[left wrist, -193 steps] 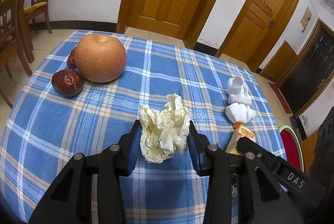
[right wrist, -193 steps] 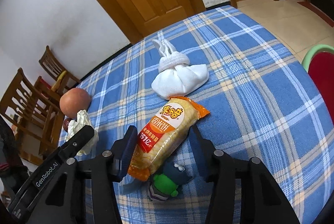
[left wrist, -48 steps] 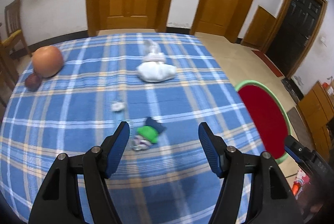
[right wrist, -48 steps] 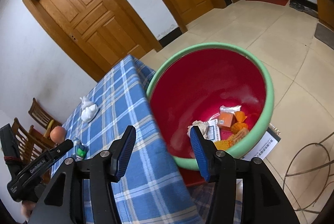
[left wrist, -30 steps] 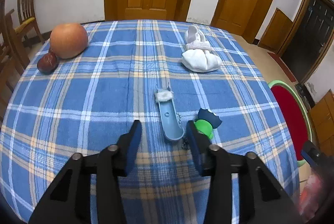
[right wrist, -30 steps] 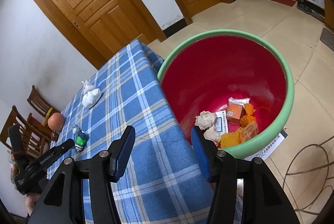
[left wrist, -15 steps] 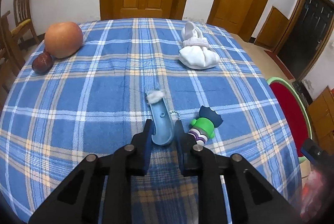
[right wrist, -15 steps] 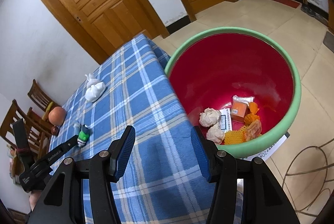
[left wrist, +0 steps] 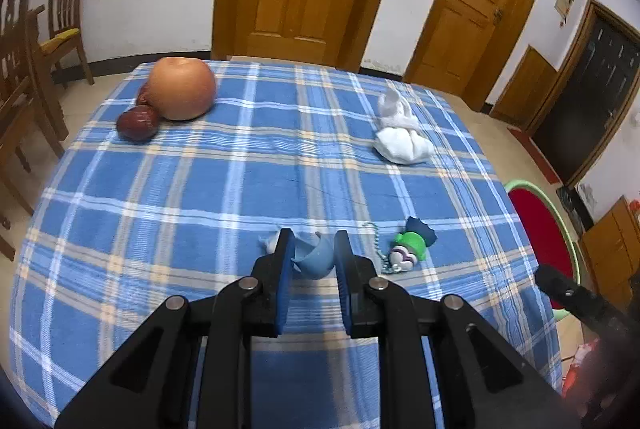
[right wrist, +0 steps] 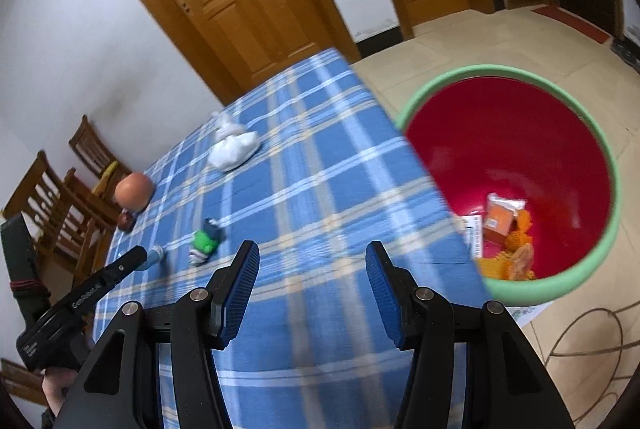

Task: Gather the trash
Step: 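Move the open right tool toward the green toy figure while the left tool holds the blue item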

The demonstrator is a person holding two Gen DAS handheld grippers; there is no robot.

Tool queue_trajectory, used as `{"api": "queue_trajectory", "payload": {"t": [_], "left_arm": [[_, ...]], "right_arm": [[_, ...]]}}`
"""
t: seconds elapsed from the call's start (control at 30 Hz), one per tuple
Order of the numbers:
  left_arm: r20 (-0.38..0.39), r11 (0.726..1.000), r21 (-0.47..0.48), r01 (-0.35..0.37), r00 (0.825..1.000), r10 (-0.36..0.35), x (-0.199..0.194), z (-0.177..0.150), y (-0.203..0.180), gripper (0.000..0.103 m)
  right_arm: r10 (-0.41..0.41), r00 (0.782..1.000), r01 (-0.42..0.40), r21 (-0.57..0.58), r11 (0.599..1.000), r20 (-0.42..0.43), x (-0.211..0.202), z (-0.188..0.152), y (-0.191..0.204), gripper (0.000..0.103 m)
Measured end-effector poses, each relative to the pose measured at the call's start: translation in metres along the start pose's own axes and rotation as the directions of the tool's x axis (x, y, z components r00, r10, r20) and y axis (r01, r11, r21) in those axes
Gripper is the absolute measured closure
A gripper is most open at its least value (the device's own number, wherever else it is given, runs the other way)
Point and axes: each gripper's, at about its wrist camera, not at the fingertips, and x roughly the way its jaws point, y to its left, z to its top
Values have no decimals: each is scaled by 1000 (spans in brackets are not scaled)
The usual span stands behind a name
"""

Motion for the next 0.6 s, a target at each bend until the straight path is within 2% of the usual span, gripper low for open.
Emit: {"api": "queue_trajectory", "payload": {"t": [0.37, 0.5, 0.6], "left_arm": [[28, 996, -85, 5, 1000, -3, -15, -4, 40, 84], [30, 994, -114, 2, 1000, 2, -17, -5, 51, 84], [27, 991, -134, 0, 1000, 4, -17, -7, 59, 84]], "right_arm": [[44, 994, -53, -85, 995, -97, 49, 0, 65, 46], [31, 993, -47, -137, 989, -116, 66, -1, 84, 46], [-9, 993, -14, -194, 981, -114, 78, -4, 100, 46]]}}
